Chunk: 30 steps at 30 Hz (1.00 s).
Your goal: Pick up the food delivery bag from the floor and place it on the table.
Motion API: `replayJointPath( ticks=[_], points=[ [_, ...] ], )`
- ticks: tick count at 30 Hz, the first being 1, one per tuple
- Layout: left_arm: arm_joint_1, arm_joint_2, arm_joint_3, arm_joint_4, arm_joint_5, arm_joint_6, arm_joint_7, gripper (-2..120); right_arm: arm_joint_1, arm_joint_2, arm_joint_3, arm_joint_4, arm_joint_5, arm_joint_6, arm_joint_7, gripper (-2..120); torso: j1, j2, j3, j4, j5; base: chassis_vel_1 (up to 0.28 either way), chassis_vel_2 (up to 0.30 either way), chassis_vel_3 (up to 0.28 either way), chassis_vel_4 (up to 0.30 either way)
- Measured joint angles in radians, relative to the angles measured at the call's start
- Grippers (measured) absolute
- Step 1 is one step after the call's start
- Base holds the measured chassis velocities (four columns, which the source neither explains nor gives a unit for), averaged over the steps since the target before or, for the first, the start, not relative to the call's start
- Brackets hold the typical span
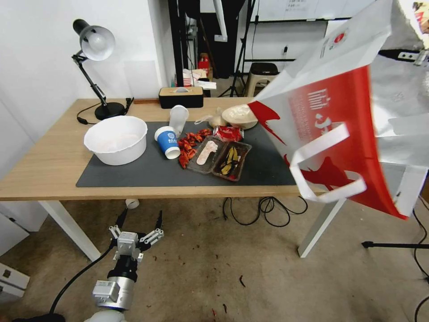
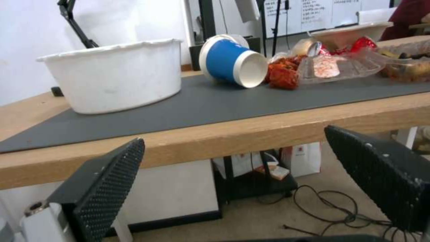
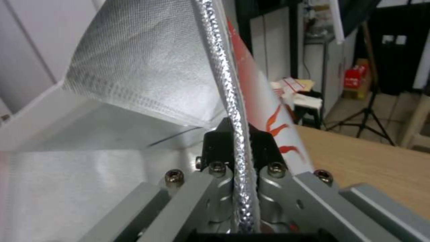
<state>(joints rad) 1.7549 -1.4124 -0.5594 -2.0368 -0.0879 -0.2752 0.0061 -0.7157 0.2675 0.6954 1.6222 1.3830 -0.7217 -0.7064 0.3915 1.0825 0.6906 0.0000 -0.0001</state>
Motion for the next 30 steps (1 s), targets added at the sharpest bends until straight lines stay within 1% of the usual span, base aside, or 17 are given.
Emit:
replayJointPath(
  ticks=[6,8,10,12,13,15,16,17,20,22,23,25,27,30],
  points=[
    [0.0,0.002,-0.006,0.001,-0.002,0.0,0.0,100,-0.058,0.02,0.029,-0.001,-0.002,-0.001,0.044,0,0.0,0.0,0.0,0.0,0.0002,0.0,0.0,0.0,0.0],
    [-0.001,0.003,-0.008,0.001,-0.002,0.001,0.002,100,-0.103,0.032,0.073,0.012,0.039,-0.001,0.09,0,0.0,-0.001,0.0,0.0001,0.0001,0.0,0.0,0.0,0.0],
    [-0.001,0.004,-0.009,0.001,-0.002,0.001,0.002,100,-0.114,0.034,0.083,0.015,0.049,-0.001,0.101,0,0.0,-0.001,0.0,0.0,0.0001,0.0,0.0,0.0,0.0],
    [-0.002,0.004,-0.01,0.001,-0.002,0.004,0.004,100,-0.141,0.04,0.119,0.017,0.11,-0.002,0.164,0,0.0,-0.001,0.0,-0.0001,0.0001,0.0,0.0,0.0,0.0],
    [-0.002,0.004,-0.01,0.001,-0.002,0.004,0.004,100,-0.141,0.04,0.119,0.017,0.11,-0.002,0.164,0,0.0,-0.001,0.0,-0.0001,0.0001,0.0,0.0,0.0,0.0],
    [-0.002,0.001,-0.006,0.002,0.002,0.005,0.005,100,-0.145,0.043,0.128,0.024,0.194,-0.002,0.255,0,0.0,-0.001,0.0,-0.0002,0.0001,0.0,0.0,0.0,0.0],
    [-0.002,0.001,-0.006,0.002,0.002,0.005,0.005,100,-0.145,0.043,0.128,0.024,0.194,-0.002,0.255,0,0.0,-0.001,0.0,-0.0002,0.0001,0.0,0.0,0.0,0.0],
    [-0.003,-0.001,-0.003,0.003,0.007,0.005,0.005,100,-0.141,0.046,0.12,0.027,0.22,-0.002,0.291,0,0.0,-0.001,0.0,-0.0002,-0.0001,0.0,0.0,0.0,0.0],
    [-0.003,-0.004,0.0,0.004,0.011,0.005,0.006,100,-0.135,0.049,0.105,0.027,0.231,-0.002,0.315,0,0.0,-0.001,-0.001,-0.0002,-0.0002,0.0,0.0,0.0,0.0],
    [-0.003,-0.015,0.01,0.006,0.023,0.006,0.006,100,-0.115,0.068,0.041,0.016,0.24,-0.002,0.392,0,0.0,-0.001,0.0,0.0002,0.0001,0.0,0.0,0.0,0.0],
    [-0.003,-0.015,0.01,0.006,0.023,0.006,0.006,100,-0.115,0.068,0.041,0.016,0.24,-0.002,0.392,0,0.0,-0.001,0.0,0.0002,0.0001,0.0,0.0,0.0,0.0],
    [-0.001,-0.023,0.012,0.006,0.029,0.006,0.006,100,-0.105,0.094,-0.017,0.009,0.239,-0.002,0.446,0,0.0,-0.001,0.0,0.0,0.0001,0.0,0.0,0.0,0.0],
    [-0.001,-0.023,0.011,0.007,0.03,0.006,0.006,100,-0.1,0.099,-0.032,0.005,0.237,-0.002,0.451,0,0.0,-0.001,0.0,0.0,0.0002,0.0,0.0,0.0,0.0],
    [0.001,-0.024,0.006,0.007,0.031,0.007,0.006,100,-0.042,0.117,-0.116,-0.029,0.209,-0.002,0.454,0,0.0,-0.001,0.0,0.0001,0.0002,0.0,0.0,0.0,0.0]
  ],
)
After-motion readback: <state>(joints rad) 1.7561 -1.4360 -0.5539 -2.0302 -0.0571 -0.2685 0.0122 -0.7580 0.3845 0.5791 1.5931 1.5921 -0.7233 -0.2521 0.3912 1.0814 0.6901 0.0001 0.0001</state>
